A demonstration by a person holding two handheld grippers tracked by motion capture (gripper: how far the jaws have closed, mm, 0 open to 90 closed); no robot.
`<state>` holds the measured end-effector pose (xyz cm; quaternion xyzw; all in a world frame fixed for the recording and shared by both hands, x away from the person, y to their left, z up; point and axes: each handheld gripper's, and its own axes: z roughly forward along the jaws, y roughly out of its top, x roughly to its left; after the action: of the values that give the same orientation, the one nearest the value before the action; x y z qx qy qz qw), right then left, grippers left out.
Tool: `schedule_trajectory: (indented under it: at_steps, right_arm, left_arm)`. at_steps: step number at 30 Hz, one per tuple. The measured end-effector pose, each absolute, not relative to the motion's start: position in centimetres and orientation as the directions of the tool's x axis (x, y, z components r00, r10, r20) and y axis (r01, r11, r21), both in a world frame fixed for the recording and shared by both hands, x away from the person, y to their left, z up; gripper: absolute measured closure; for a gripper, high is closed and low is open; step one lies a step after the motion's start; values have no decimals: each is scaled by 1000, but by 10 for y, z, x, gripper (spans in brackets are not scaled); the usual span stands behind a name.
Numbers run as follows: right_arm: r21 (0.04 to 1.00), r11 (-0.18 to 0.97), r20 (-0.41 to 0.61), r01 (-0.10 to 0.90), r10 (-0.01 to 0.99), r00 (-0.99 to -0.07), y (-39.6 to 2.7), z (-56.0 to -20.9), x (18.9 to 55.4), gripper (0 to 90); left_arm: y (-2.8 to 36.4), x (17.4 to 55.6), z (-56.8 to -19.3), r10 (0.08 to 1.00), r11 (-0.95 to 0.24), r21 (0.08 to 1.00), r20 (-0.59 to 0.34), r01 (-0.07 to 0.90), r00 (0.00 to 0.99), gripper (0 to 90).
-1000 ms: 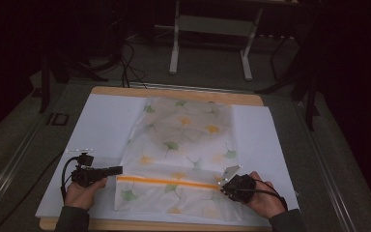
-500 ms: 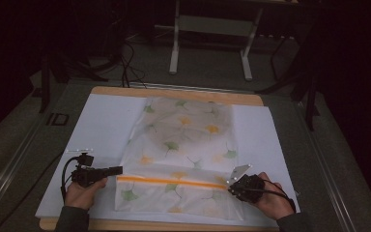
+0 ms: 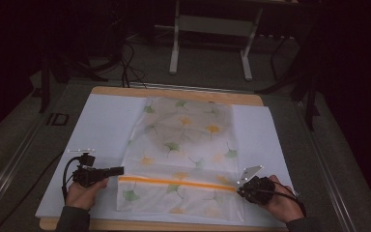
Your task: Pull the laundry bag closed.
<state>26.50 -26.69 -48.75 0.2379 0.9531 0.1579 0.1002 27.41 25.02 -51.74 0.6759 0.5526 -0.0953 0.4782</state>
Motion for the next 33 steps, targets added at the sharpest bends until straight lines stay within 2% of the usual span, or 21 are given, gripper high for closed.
schedule_trajectory:
  at_steps: [6, 11, 19, 31, 33]
  right_arm:
    - [340, 844, -118, 414, 475, -872, -263, -489, 266, 845]
    - [330, 849, -129, 412, 473, -872, -261, -488, 268, 840]
    - [381, 823, -90, 421, 487, -869, -262, -486, 269, 747]
    - [457, 772, -95, 442, 536, -839, -269, -476, 272, 726]
    - [482, 743, -93, 464, 570, -816, -273, -477, 275, 724]
  left_arm:
    - [251, 274, -517, 665, 56, 547, -644, 835, 378, 883]
    - [256, 272, -516, 680, 64, 557, -631, 828, 372, 812]
    - [257, 271, -513, 701, 56, 579, -603, 813, 381, 746]
    - [261, 267, -506, 715, 68, 652, -560, 756, 419, 740]
    - [262, 266, -504, 733, 56, 665, -534, 745, 421, 740]
